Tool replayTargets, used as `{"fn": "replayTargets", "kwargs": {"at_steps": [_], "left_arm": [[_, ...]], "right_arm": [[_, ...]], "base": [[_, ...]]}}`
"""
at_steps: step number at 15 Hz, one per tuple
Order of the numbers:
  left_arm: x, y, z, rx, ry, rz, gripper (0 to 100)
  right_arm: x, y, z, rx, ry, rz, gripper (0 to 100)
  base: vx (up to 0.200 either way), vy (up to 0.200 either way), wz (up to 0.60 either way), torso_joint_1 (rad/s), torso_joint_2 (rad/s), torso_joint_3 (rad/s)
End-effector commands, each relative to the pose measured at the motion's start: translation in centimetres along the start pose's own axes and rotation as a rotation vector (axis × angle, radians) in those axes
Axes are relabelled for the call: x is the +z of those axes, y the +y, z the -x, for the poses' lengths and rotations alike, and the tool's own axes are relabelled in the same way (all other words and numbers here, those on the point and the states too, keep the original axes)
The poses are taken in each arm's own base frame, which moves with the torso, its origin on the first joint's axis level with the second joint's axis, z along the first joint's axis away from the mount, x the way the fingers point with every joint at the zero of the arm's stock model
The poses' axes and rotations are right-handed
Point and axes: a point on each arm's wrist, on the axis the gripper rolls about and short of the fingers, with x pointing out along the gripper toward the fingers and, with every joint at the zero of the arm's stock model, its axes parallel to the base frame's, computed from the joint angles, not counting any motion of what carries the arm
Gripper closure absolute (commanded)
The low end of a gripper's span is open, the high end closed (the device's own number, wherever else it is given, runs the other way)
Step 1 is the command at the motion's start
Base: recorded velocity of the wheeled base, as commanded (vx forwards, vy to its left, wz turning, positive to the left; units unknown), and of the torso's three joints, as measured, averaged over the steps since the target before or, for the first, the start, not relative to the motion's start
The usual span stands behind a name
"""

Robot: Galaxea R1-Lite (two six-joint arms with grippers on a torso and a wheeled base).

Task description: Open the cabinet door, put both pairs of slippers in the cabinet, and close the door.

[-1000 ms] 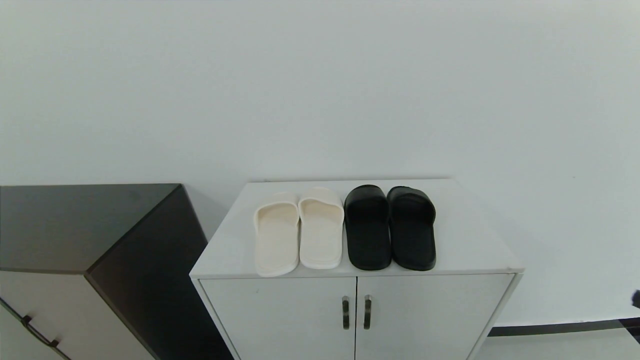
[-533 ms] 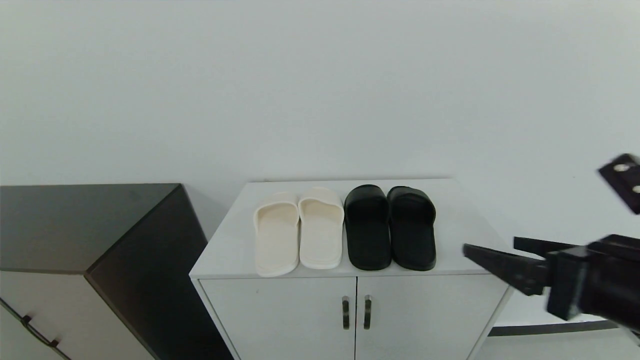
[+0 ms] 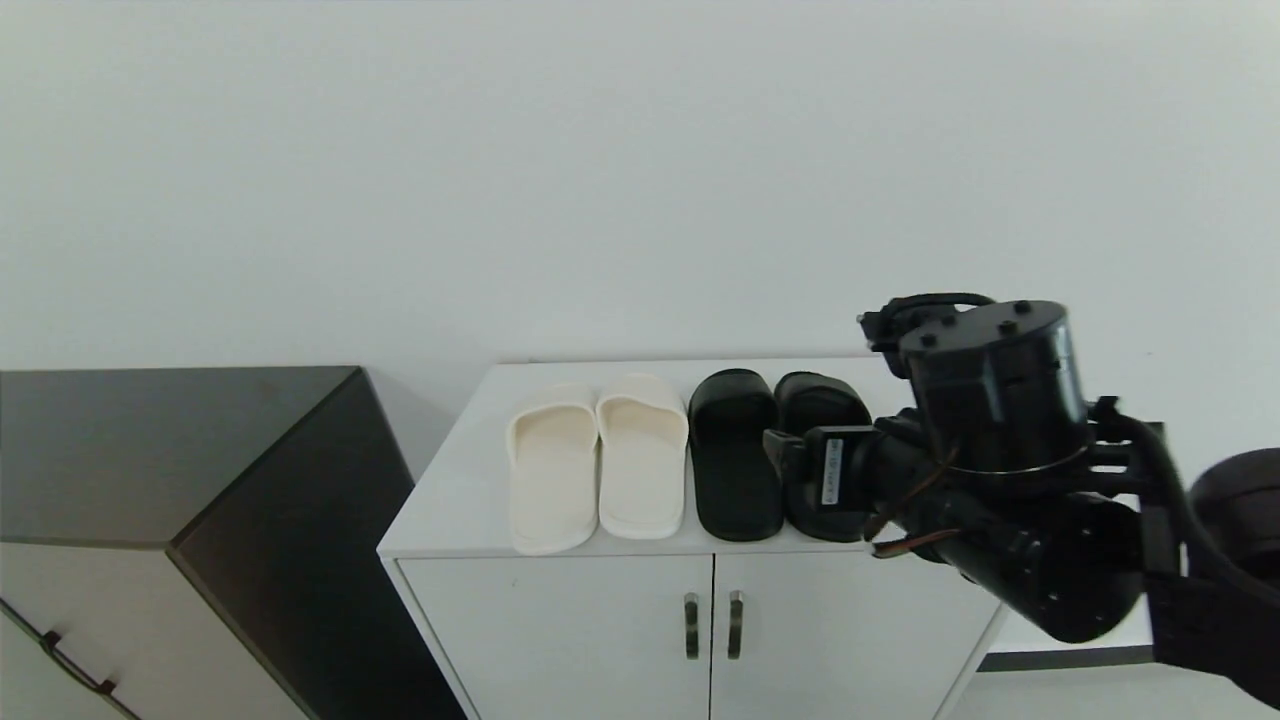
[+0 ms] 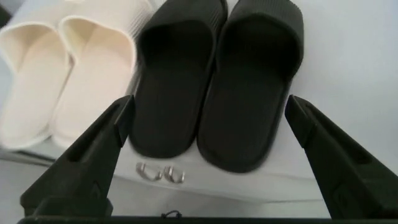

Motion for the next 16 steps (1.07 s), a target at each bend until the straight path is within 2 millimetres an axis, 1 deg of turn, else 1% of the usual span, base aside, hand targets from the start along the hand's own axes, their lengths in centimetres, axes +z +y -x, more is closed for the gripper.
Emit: {"fn": "replayTargets", "kwargs": {"at_steps": [1, 4, 8, 12, 16], "left_arm": [[0.0, 0.0, 0.0, 0.0, 0.001, 0.001, 100], [0.0, 0.0, 0.0, 0.0, 0.001, 0.001, 100], [0.0, 0.0, 0.0, 0.0, 0.001, 0.001, 100], [0.0, 0.0, 0.0, 0.0, 0.001, 0.001, 100], [0.0, 0.0, 0.0, 0.0, 0.001, 0.001, 100]], "right_arm": [[-1.6, 1.3, -3.5, -0.043, 0.029, 0.023, 0], [-2.3, 1.4, -6.9, -0.114, 0.008, 0.009, 0], [-2.5, 1.2, -10.0, -0.152, -0.007, -0.007, 0], [-2.6, 0.8, -12.1, -0.184, -0.006, 0.028, 0], [-2.6, 0.2, -14.4, -0.193, -0.07, 0.072, 0]], "base": [[0.0, 0.0, 0.0, 0.0, 0.0, 0.0], [0.0, 0.0, 0.0, 0.0, 0.0, 0.0], [0.0, 0.0, 0.0, 0.0, 0.0, 0.0], [0.0, 0.0, 0.0, 0.0, 0.0, 0.0], [0.0, 0.0, 0.0, 0.0, 0.0, 0.0]]}}
